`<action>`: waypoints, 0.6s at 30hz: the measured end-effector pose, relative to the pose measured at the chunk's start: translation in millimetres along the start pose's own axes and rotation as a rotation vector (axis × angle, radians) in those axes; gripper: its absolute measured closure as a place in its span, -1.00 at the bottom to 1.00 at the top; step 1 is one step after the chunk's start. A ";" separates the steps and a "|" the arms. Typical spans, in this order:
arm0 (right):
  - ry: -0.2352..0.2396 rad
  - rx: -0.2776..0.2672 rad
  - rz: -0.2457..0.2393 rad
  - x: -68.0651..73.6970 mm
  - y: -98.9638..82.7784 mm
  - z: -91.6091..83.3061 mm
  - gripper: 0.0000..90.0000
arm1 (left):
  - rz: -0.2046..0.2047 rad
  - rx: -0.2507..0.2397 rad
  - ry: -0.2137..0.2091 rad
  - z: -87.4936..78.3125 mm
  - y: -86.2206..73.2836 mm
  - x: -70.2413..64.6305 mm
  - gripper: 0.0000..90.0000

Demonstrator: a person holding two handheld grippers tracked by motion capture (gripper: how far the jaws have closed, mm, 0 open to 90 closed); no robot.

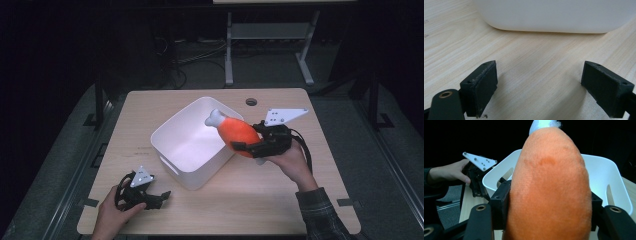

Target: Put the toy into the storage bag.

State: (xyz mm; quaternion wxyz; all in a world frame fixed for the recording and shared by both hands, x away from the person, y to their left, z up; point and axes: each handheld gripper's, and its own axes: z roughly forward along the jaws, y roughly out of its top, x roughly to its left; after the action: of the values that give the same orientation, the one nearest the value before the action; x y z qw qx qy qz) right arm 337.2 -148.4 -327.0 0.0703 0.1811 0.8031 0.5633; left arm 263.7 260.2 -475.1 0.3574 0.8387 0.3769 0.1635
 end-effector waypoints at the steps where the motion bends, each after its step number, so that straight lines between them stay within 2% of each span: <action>1: 0.003 -0.002 -0.001 -0.6 2.9 2.9 -0.14 | 0.000 0.000 0.000 0.0 0.0 -0.1 -0.72; 11: 0.009 -0.010 -0.016 -0.8 18.6 16.9 -0.14 | 0.000 0.000 0.000 0.0 0.0 0.0 -0.72; 18: 0.021 -0.004 -0.034 0.8 35.4 38.0 -0.14 | 0.000 0.000 -0.001 0.0 0.0 0.0 -0.72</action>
State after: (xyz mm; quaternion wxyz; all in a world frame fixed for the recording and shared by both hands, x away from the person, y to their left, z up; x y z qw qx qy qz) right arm 356.0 -104.0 -307.5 0.0717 0.1615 0.8056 0.5655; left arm 263.7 260.2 -475.1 0.3577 0.8387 0.3768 0.1633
